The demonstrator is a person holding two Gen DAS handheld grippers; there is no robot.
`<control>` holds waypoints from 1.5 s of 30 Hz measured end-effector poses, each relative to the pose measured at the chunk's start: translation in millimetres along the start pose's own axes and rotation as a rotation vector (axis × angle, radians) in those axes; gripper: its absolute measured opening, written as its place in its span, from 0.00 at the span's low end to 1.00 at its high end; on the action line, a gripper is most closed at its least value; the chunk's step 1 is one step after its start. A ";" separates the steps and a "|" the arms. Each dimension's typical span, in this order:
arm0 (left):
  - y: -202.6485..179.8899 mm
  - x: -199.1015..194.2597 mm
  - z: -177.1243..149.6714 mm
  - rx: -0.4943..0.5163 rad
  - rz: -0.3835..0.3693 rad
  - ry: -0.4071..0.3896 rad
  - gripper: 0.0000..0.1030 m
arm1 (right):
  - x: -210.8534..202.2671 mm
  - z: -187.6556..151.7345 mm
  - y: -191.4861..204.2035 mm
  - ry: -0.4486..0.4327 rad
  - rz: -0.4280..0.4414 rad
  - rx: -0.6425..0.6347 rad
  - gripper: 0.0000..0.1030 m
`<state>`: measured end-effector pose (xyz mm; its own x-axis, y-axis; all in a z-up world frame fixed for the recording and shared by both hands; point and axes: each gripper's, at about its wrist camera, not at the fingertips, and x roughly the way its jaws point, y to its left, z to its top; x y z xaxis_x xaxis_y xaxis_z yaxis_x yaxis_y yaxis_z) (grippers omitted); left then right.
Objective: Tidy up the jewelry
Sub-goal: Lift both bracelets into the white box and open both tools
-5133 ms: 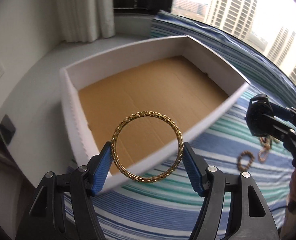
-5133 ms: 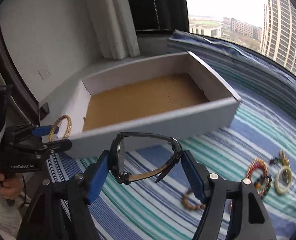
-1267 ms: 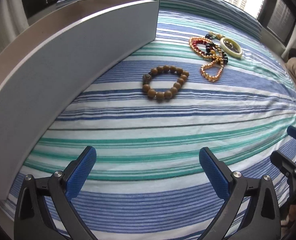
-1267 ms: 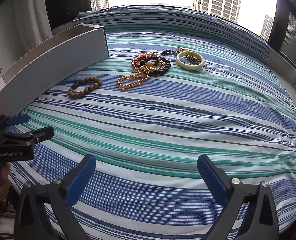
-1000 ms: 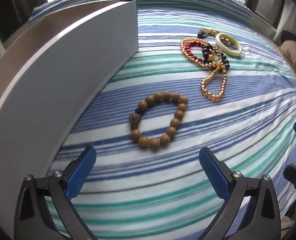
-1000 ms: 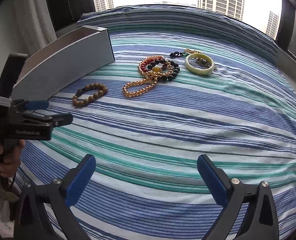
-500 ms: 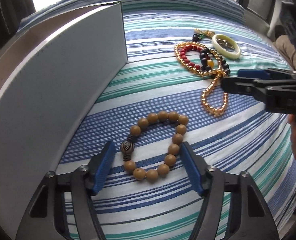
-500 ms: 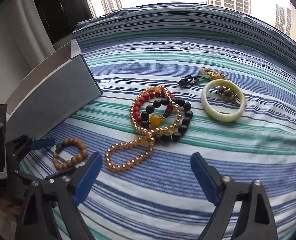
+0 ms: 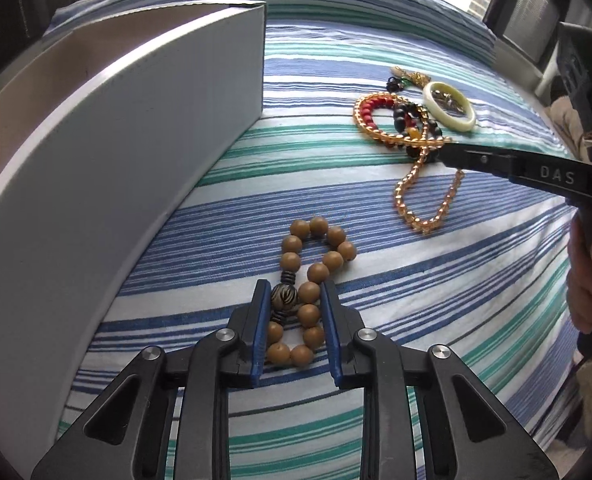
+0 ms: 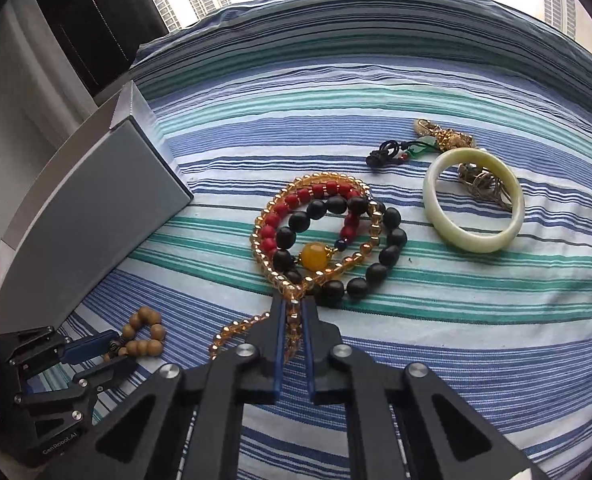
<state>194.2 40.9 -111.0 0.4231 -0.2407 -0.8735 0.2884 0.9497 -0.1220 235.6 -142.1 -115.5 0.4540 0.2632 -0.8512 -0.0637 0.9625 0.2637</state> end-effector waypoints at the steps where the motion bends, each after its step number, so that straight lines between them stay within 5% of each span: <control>1: 2.1 -4.6 -1.4 -0.012 -0.006 -0.004 0.23 | -8.3 -1.2 0.8 -0.010 0.010 0.003 0.08; 24: 39.2 -161.3 5.7 -0.146 0.005 -0.176 0.23 | -197.0 61.6 55.1 -0.340 0.088 -0.167 0.08; 35: 141.9 -221.7 -0.9 -0.315 0.180 -0.247 0.23 | -214.7 99.9 170.3 -0.364 0.296 -0.346 0.08; 45: 238.5 -197.1 -11.1 -0.463 0.351 -0.209 0.23 | -157.5 127.8 291.8 -0.269 0.435 -0.474 0.08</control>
<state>170.1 317.0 26.8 0.5979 0.1124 -0.7936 -0.2816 0.9565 -0.0767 259.1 88.9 153.4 0.4998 0.6646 -0.5554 -0.6430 0.7143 0.2762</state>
